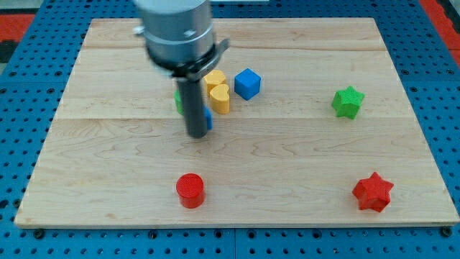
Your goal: Slide the red circle towards green star
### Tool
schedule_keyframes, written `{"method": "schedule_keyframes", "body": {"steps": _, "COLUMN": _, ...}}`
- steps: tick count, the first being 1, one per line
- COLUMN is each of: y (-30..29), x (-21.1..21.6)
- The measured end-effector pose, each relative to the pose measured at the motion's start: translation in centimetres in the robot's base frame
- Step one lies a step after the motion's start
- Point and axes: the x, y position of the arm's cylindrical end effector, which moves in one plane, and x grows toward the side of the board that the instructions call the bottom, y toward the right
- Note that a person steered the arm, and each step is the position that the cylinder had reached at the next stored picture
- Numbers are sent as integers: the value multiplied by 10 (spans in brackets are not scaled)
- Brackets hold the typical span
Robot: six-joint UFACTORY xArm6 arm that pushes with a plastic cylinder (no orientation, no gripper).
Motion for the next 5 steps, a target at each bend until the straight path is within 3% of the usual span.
{"method": "schedule_keyframes", "body": {"steps": 2, "y": 74, "x": 58}}
{"method": "schedule_keyframes", "body": {"steps": 3, "y": 24, "x": 139}}
{"method": "schedule_keyframes", "body": {"steps": 4, "y": -45, "x": 159}}
{"method": "schedule_keyframes", "body": {"steps": 5, "y": -27, "x": 97}}
